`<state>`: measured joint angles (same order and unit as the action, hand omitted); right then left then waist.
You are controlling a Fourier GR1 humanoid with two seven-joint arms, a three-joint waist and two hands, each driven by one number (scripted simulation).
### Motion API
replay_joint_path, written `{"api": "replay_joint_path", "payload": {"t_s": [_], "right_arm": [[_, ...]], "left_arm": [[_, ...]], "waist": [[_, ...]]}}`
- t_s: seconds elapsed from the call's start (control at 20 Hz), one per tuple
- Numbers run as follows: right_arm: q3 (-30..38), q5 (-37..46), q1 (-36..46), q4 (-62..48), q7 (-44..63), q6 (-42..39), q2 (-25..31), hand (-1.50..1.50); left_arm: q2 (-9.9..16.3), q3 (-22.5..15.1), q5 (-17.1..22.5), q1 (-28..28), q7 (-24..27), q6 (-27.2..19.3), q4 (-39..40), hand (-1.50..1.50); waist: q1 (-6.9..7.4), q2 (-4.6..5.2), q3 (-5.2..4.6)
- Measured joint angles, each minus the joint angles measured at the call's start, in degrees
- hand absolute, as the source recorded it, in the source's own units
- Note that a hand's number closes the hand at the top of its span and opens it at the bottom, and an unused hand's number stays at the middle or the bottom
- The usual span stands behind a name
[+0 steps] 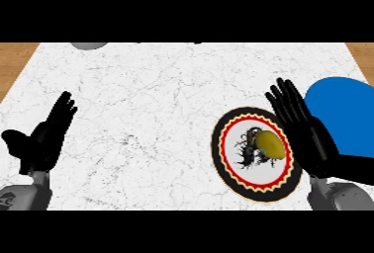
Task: Pick the lemon from the plate and place it in the plate
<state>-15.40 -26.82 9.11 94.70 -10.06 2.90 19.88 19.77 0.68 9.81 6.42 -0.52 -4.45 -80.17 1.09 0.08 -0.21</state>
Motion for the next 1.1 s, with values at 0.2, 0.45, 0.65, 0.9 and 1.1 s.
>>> {"api": "replay_joint_path", "payload": {"t_s": [0.2,0.45,0.65,0.9,1.1], "right_arm": [[-0.48,-4.67,3.9,-2.19,3.26,-10.9,3.41,1.5],[-0.71,3.96,11.76,0.13,2.42,-19.75,14.07,1.5],[-0.88,15.74,10.47,-4.38,-8.43,-18.9,16.54,1.5],[0.15,7.92,5.99,-16.62,-18.93,-28.24,12.64,-1.5],[-1.94,14.13,8.3,-23.58,-27.31,-33.24,14.93,-1.5]], "left_arm": [[-1.29,-1.21,-1.76,-1.22,-1.55,-1.81,-0.24,0.0],[-2.58,-2.84,-3.07,-1.98,-4.45,-3.27,1.26,0.0],[-4.44,-4.43,-4.04,-2.28,-6.1,-4.74,1.2,0.0],[-6.44,-6.08,-5.28,-2.19,-6.84,-6.26,1.05,0.0],[-7.2,-7.3,-6.4,-2.24,-8.6,-7.32,-0.39,0.0]], "waist": [[0.06,0.11,0.19],[-0.03,-1.01,-0.14],[0.01,-0.13,0.25],[0.8,0.94,0.57],[1.35,0.78,0.56]]}}
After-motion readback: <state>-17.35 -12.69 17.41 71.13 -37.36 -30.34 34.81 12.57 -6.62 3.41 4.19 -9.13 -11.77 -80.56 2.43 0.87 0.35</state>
